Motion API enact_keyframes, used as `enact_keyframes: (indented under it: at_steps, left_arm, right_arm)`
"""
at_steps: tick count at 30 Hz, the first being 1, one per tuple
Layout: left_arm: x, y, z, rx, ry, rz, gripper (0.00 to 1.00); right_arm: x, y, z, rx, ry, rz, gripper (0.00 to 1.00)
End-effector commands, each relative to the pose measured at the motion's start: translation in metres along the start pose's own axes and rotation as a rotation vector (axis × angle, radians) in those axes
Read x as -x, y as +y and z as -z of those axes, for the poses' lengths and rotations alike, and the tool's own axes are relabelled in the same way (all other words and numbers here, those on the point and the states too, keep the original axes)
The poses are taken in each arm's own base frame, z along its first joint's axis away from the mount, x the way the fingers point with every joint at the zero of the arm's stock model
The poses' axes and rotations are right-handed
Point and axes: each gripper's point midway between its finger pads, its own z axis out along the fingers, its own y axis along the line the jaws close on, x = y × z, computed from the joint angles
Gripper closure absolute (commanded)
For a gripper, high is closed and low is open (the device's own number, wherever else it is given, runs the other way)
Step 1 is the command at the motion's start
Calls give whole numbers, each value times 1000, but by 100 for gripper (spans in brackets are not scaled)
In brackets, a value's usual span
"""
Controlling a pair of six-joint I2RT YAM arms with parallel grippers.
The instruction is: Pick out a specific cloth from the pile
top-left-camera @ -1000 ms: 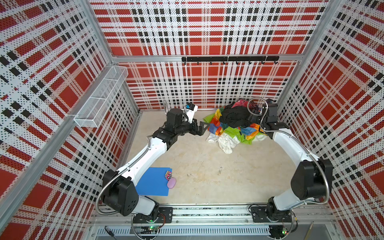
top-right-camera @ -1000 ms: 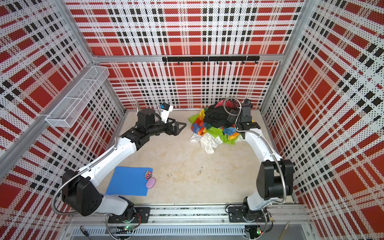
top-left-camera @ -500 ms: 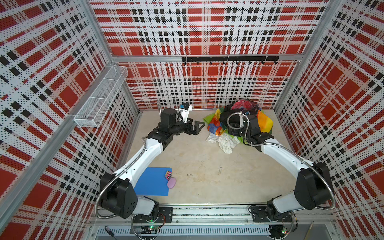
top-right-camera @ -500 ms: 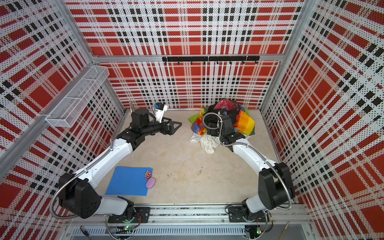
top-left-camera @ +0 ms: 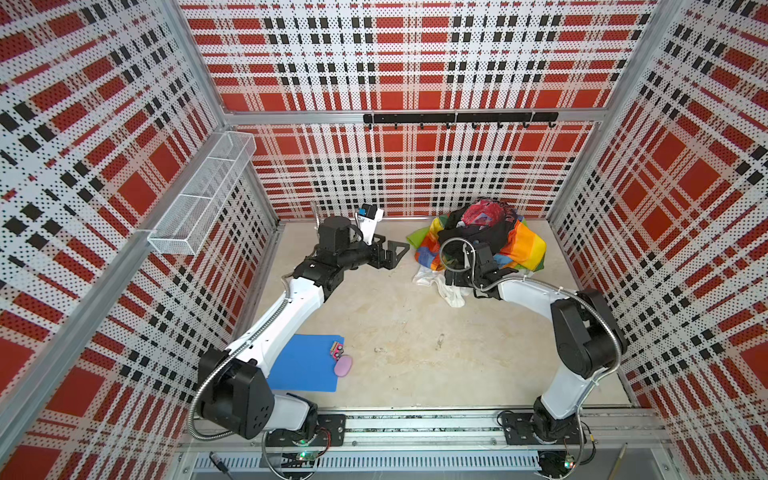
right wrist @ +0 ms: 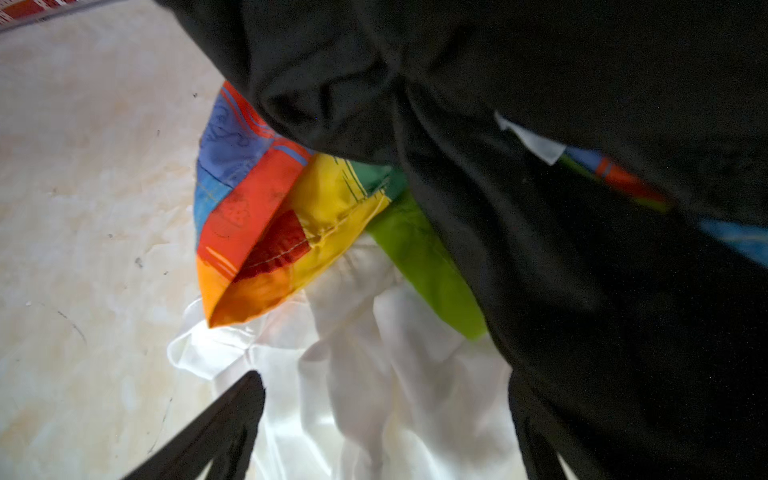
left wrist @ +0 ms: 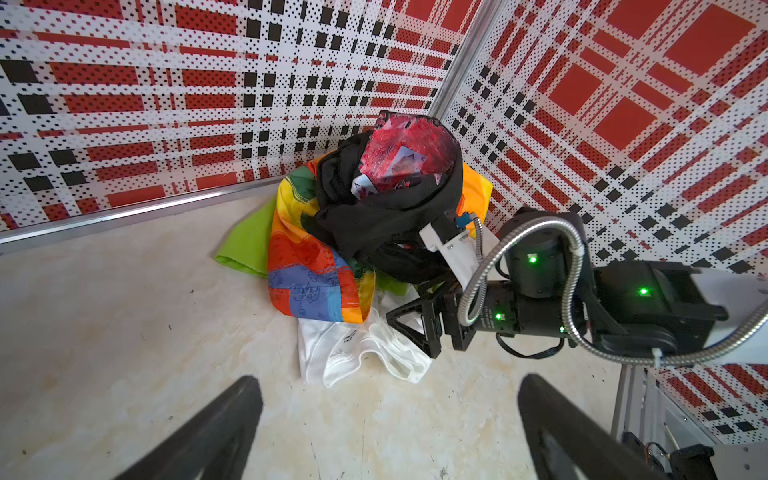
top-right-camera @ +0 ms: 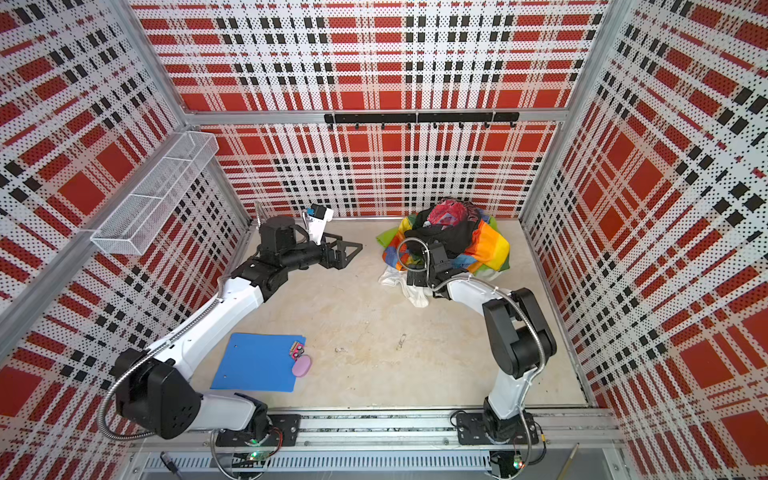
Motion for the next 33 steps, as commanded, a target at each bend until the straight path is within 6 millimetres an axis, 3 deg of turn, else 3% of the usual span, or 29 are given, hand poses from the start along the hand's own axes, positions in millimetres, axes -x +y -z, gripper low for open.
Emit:
enact_keyframes:
  at_steps: [1,8,12,15,19,22,27,33]
  left_arm:
    - [10,-8,7,-24,-38,-19,1]
    - [9,-8,6,-15,-34,-22,1]
    - [8,-8,5,-16,-33,-22,1]
    - [9,-9,5,-16,-35,-23,1]
    - [9,-9,6,-15,-35,-23,1]
    - [10,-9,6,-13,-38,-23,1]
    - [12,-6,8,-6,-44,-21,1]
    - [12,-6,9,-7,-45,-22,1]
  right_arm:
    - [14,9,-9,21,-38,12,4]
    - [-3,28,-16,39,-8,43,9]
    - [-19,28,-20,16,13,34,19]
    - [-27,23,-22,-1,22,14,35]
    - [-27,17,-18,-38,11,8,72]
    - [-23,23,-7,-19,-4,20,86]
    - [-20,43,15,46,-26,40,94]
    - [-13,61,48,129,-64,27,95]
